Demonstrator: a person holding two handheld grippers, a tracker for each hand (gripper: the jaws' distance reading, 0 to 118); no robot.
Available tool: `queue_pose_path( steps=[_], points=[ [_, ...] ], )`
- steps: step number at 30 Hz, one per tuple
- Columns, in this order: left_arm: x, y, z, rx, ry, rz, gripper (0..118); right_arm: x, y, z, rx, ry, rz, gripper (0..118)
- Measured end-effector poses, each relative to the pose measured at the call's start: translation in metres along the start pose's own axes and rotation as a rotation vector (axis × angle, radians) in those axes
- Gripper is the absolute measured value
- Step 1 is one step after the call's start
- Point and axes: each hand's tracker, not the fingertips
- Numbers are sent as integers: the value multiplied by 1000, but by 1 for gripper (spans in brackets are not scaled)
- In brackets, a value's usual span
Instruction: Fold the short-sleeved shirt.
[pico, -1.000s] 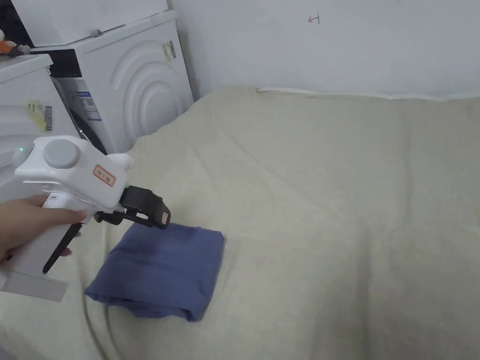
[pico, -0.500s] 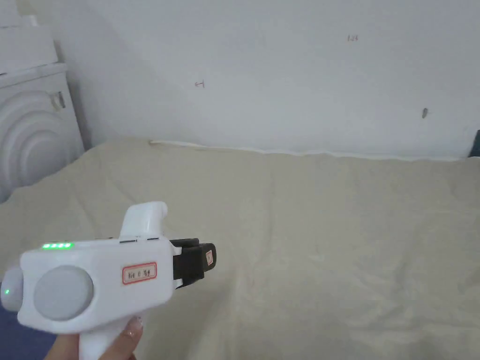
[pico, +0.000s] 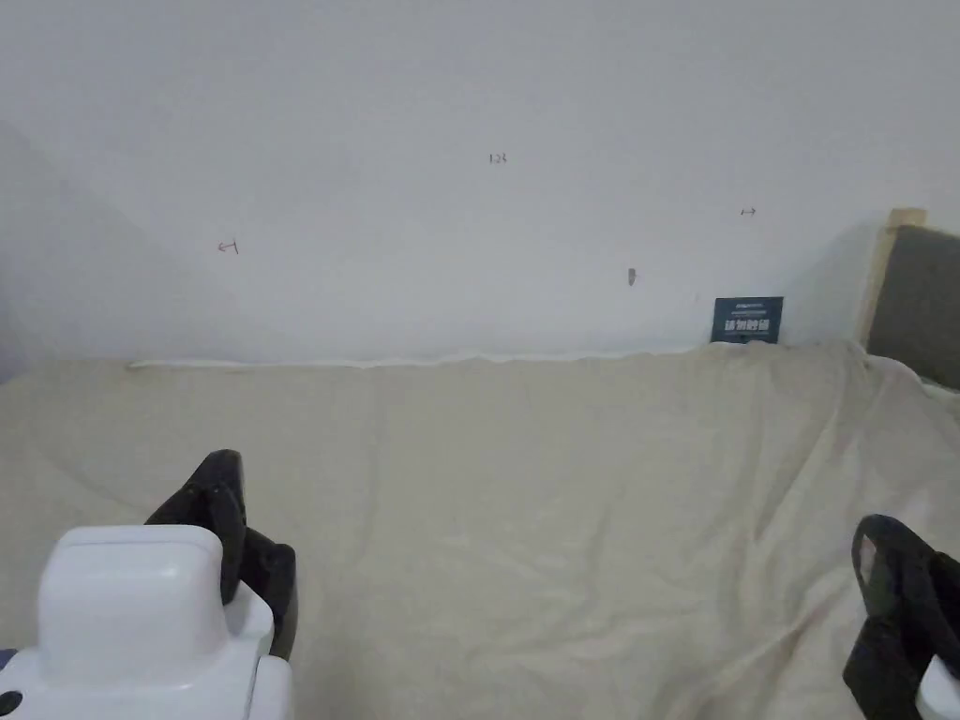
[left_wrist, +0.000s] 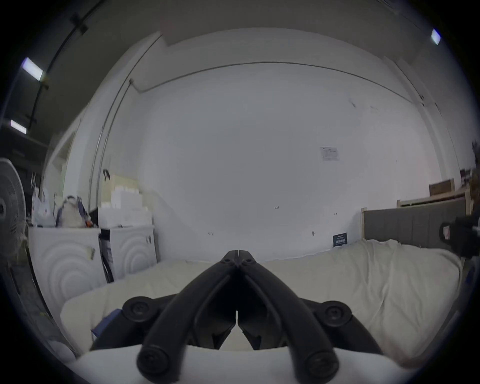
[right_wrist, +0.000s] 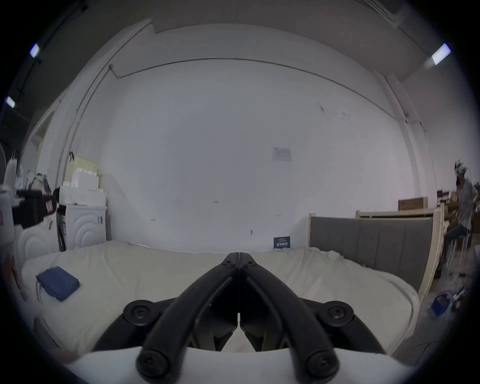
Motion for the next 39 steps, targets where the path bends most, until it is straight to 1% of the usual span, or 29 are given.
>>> queue_pose_path(
  steps=[3,8,11,12,13,14,15,16,17,18,19,21,23,25,28,30,35,39],
  points=[
    [4,2,10,-18,-27,29,0,0,-2,11,2,7,-12,0],
    [5,-2,15,-59,-19,47,0,-4,-1,17,-21,-1,22,0],
    [-1,-4,19,-79,-15,83,0,-4,1,18,-23,-15,15,0],
    [-3,-5,20,-81,-13,94,0,-4,0,19,-24,-19,9,6],
    [-7,-6,22,-77,-8,107,7,-4,0,18,-25,-24,4,23],
    [-12,-7,23,-76,-14,125,27,-6,0,19,-26,-32,4,52],
    [-16,-7,24,-76,-38,162,72,-6,-1,18,-31,-31,6,99],
    [-19,-7,23,-88,-37,170,104,-5,-1,15,-50,-15,3,118],
    [-21,-7,21,-101,-19,167,118,-6,-3,12,-79,-16,2,116],
    [-23,-7,21,-97,-14,171,118,-6,-8,15,-99,1,-11,118],
    [-25,-9,25,-95,-10,176,118,-4,-14,19,-63,-18,-11,118],
    [-29,-4,22,-78,-7,189,118,0,-20,22,-74,-26,-12,118],
    [-30,-1,23,-93,-10,182,118,-10,-2,21,-74,-15,-6,118],
    [-26,1,21,-127,21,147,118,-11,3,21,-74,-10,13,118],
    [-24,-2,25,-110,12,151,118,-12,1,22,-67,-15,15,118],
    [-24,-3,27,-88,-57,200,118,-11,1,22,-72,-13,4,118],
    [-25,-5,31,-82,-136,278,118,-11,-3,18,-120,-9,7,118],
    [-20,-1,29,-109,-86,299,118,-11,-5,19,-140,-7,-2,118]
  ],
)
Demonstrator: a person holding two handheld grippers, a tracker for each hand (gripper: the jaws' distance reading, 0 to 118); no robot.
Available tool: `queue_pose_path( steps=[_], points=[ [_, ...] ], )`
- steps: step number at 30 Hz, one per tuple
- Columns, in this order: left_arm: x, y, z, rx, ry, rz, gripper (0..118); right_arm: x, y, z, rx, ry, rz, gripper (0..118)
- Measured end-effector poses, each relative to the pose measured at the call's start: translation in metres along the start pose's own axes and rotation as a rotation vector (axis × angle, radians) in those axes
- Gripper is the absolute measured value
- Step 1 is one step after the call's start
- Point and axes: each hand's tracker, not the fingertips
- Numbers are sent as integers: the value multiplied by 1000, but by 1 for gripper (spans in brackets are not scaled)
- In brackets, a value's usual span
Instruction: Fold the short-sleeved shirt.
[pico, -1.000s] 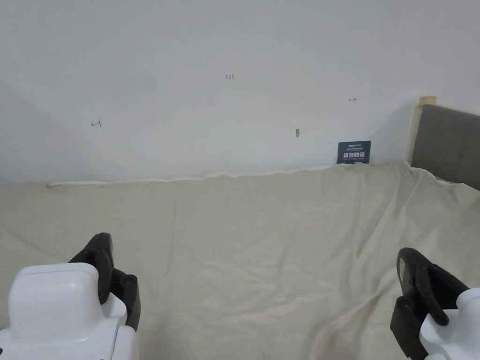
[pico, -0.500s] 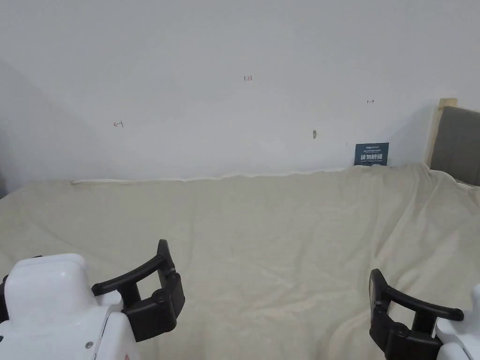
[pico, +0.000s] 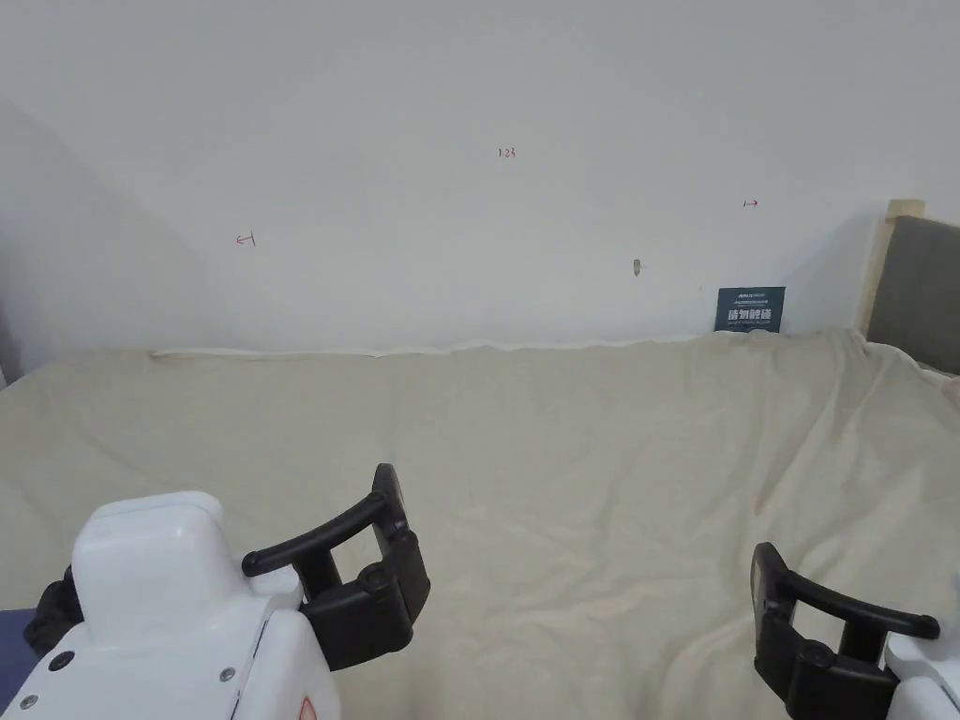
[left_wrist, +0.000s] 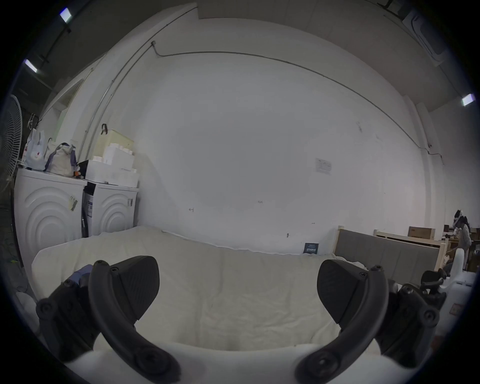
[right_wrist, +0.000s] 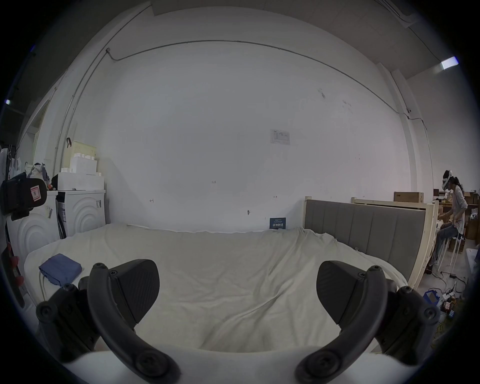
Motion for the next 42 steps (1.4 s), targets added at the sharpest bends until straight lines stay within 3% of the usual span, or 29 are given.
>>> queue_pose_path(
  steps=[3,6,11,15,26,30,42],
  points=[
    [2,1,0,-5,25,19,118,-1,-1,0,-12,0,4,118],
    [-4,0,-3,-37,-42,57,118,-3,-1,-1,-18,7,7,118],
    [3,-4,-2,-43,-33,26,118,-6,-2,-3,-31,21,2,118],
    [-1,-1,-6,-65,-49,116,118,-9,-2,-4,-38,37,8,118],
    [-12,-9,-17,-116,85,116,118,-11,-5,-7,-64,53,7,118],
    [-18,-9,-17,-118,47,179,118,-10,-5,-7,-66,50,4,118],
    [-12,-9,-19,-114,75,107,118,-14,-8,-9,-72,53,9,118]
  ],
)
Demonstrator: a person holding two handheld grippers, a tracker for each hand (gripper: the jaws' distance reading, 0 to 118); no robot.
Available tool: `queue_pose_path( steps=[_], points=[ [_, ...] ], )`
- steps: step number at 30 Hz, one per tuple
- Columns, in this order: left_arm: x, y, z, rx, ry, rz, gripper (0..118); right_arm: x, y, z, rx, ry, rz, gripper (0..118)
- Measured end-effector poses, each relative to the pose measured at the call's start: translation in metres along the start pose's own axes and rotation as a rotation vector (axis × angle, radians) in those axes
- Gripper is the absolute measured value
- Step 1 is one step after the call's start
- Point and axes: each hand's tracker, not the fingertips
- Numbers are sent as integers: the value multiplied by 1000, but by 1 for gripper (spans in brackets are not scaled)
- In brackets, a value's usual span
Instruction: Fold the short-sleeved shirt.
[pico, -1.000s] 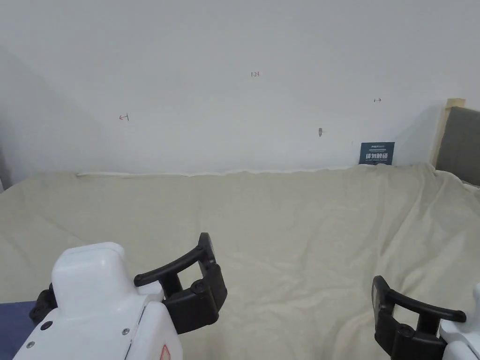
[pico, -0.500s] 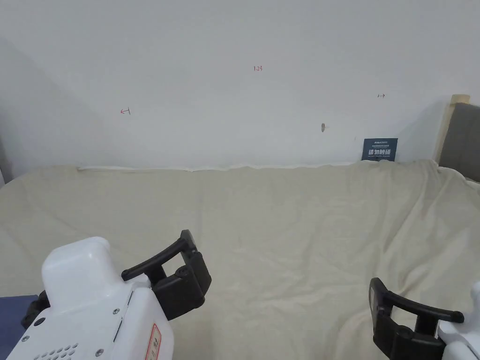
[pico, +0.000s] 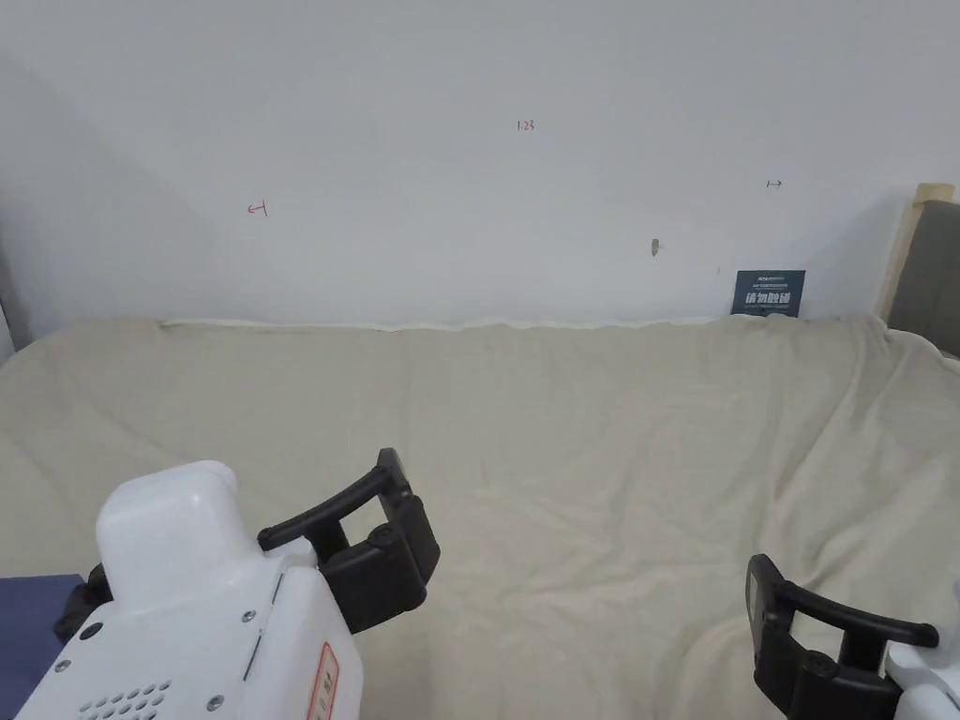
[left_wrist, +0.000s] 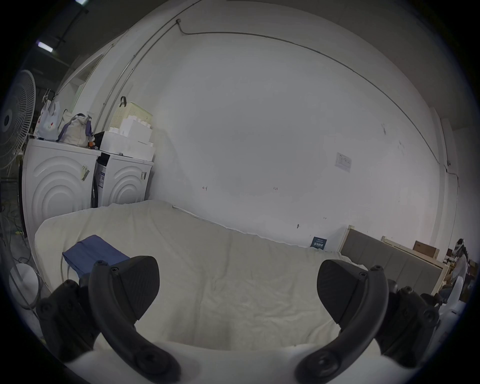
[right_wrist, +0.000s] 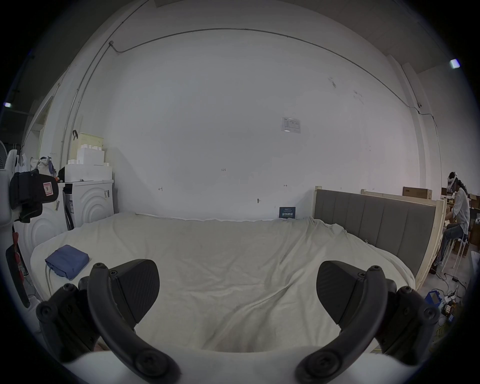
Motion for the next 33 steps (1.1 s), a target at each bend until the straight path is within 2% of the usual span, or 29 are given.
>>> queue_pose_path(
  steps=[8,33],
  points=[
    [-2,-2,-4,-30,3,-10,118,-3,-1,1,15,6,26,118],
    [-1,-4,-8,-36,33,-10,118,-5,-4,-4,-9,29,12,118]
  ],
)
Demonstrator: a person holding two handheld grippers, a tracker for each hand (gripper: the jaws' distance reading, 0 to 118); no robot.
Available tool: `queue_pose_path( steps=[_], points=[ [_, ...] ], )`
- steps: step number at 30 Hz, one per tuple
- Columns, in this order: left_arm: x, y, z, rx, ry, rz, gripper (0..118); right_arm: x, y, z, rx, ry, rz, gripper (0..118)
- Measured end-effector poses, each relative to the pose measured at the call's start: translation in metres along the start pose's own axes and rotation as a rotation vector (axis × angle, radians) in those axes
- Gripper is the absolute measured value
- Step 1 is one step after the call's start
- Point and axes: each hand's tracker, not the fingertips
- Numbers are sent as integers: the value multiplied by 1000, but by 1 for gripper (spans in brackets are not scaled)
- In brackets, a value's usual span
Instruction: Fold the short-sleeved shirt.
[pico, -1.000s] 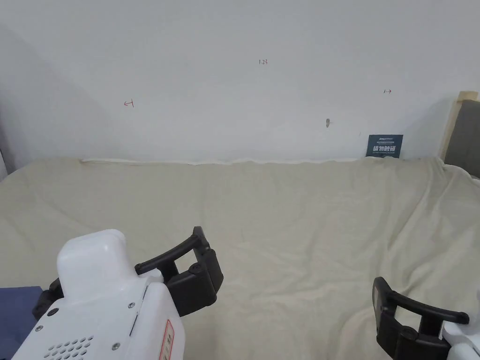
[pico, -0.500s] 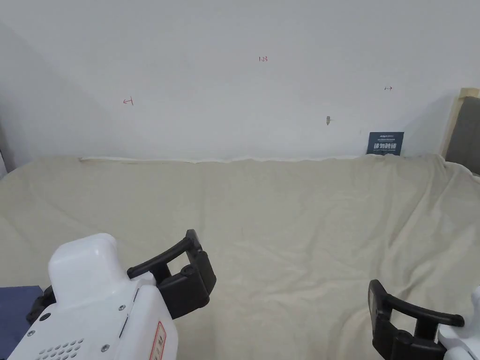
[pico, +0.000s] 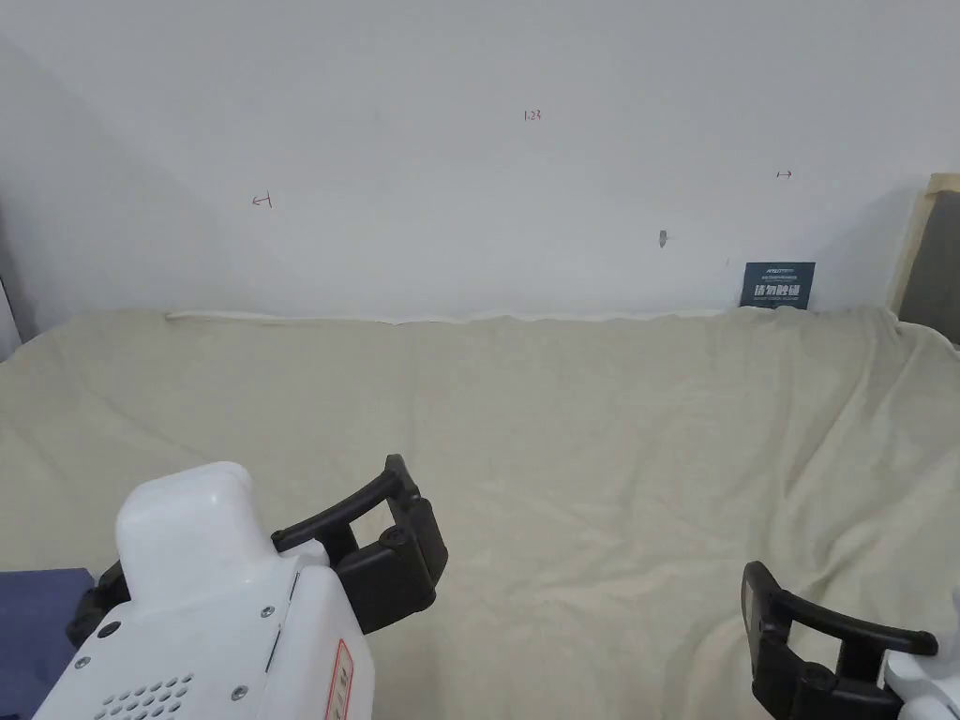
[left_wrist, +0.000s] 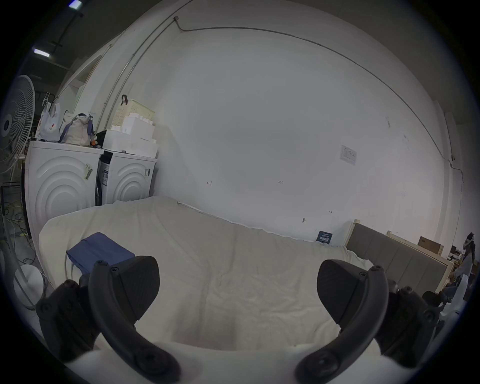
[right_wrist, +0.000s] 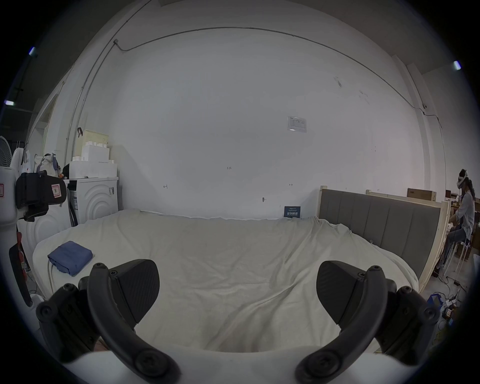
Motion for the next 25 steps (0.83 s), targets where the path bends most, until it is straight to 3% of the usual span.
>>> queue_pose_path(
  steps=[4,6,25],
  points=[
    [-11,-2,-2,-37,-92,125,118,-1,1,1,2,-2,6,118],
    [-13,-1,-2,-42,-58,160,118,0,2,2,11,5,1,118],
    [-8,-6,-19,-94,-27,75,118,-5,1,-9,16,2,5,118]
  ],
)
